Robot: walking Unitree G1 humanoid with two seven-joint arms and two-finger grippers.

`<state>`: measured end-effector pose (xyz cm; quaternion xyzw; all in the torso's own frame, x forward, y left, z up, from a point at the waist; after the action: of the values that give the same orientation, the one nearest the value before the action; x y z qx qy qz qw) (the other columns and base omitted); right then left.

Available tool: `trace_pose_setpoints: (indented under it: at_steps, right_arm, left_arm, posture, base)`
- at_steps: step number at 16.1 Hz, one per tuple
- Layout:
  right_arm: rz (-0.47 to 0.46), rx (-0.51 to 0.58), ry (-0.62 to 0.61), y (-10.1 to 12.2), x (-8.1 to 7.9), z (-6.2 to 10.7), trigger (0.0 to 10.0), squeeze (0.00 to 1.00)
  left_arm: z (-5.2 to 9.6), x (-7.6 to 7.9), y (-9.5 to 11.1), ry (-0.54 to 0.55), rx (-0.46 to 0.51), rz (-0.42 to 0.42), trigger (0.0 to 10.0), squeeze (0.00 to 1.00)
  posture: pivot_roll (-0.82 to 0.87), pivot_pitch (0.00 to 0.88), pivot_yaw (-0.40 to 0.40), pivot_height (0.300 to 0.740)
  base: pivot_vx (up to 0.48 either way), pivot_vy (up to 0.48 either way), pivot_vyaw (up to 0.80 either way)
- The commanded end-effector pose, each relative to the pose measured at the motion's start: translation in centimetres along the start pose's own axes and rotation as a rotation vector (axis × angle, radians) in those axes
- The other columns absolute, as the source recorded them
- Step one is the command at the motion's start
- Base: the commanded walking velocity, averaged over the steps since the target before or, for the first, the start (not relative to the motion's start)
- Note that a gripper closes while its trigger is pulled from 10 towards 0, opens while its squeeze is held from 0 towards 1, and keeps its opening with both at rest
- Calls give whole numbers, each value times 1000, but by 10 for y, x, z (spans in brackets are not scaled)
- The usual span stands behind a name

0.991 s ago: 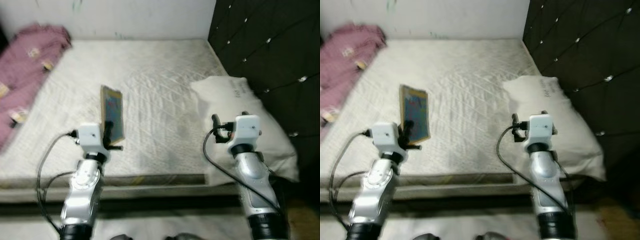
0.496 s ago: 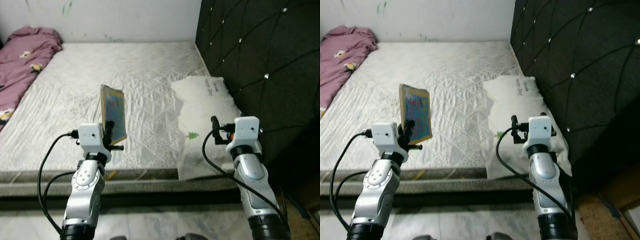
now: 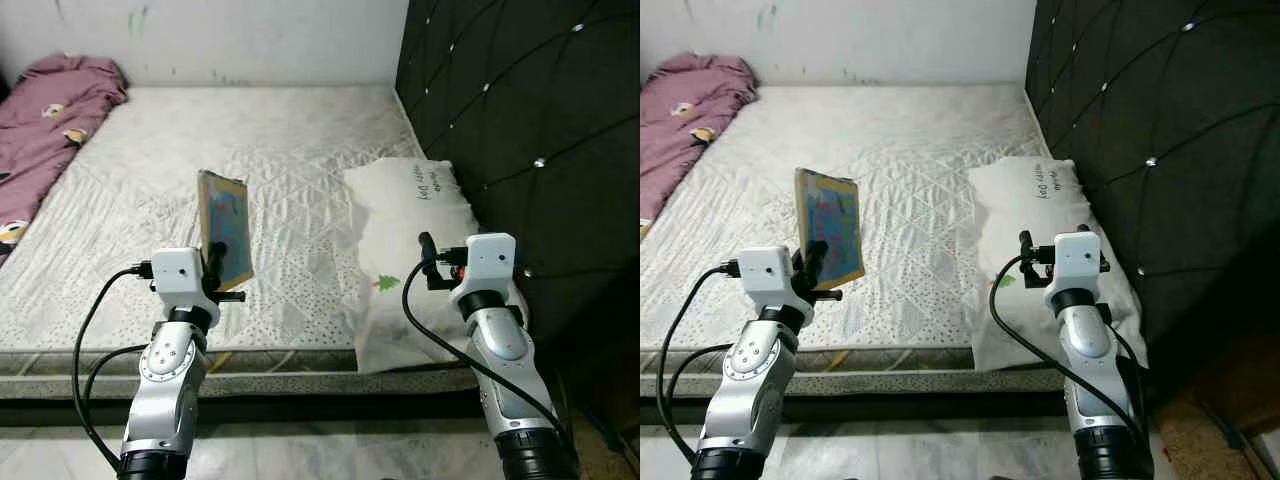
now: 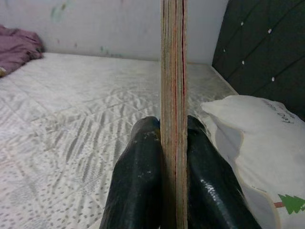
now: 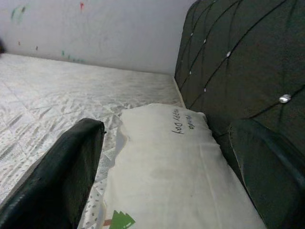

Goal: Clean up the room

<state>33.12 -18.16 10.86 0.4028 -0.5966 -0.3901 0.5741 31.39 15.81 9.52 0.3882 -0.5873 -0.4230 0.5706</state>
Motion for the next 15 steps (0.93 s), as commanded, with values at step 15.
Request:
trace_pose_setpoints:
  at_steps: [15]
  right_arm:
    - [5, 6, 13, 2, 0, -4, 10000, 0]
  left_arm:
    - [-5, -1, 12, 24, 37, 13, 10000, 0]
  posture:
    - [-24, 0, 11, 740]
  base:
    - [167, 0, -89]
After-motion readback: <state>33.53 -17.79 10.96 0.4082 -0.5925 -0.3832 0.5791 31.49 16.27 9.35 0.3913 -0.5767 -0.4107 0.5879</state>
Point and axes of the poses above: a point about 5 cm out from each wrist's last joint towards the gripper, its own z axis pointing back from the gripper into the wrist, its own y axis along the axis of the wrist's last joint, x = y × z, the point moved 4 cm from there along -z, pointing out of the wrist towards the gripper, and after that the axes turned 14 degrees about z, right-handed, at the moved point
